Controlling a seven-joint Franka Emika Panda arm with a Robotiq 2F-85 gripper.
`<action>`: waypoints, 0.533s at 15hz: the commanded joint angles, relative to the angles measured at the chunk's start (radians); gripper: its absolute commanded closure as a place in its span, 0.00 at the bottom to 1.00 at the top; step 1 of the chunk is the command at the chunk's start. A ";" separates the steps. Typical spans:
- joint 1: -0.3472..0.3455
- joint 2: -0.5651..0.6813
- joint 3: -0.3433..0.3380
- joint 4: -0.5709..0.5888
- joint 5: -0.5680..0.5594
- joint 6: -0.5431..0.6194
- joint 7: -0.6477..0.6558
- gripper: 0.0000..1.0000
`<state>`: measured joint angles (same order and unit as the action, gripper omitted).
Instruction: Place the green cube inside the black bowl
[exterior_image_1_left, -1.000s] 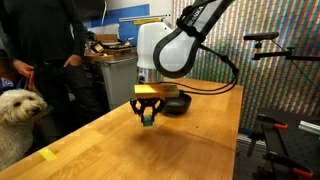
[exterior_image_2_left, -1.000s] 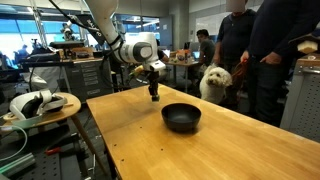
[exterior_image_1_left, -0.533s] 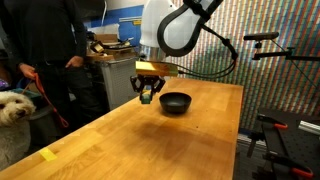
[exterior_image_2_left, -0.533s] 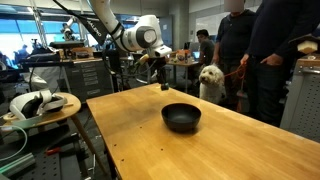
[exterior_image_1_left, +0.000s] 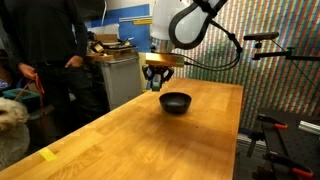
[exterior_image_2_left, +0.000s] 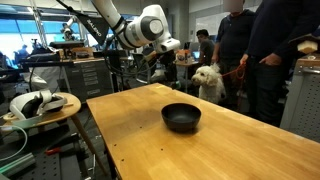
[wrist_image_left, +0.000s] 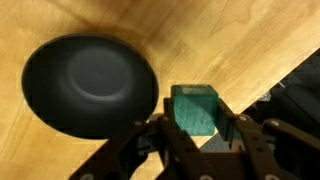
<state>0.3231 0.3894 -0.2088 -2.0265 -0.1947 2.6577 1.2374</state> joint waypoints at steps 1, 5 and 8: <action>-0.019 -0.051 -0.021 -0.056 -0.062 0.018 0.077 0.82; -0.059 -0.053 -0.016 -0.081 -0.051 0.019 0.103 0.82; -0.092 -0.043 -0.012 -0.090 -0.038 0.022 0.098 0.82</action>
<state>0.2634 0.3700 -0.2304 -2.0863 -0.2265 2.6580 1.3142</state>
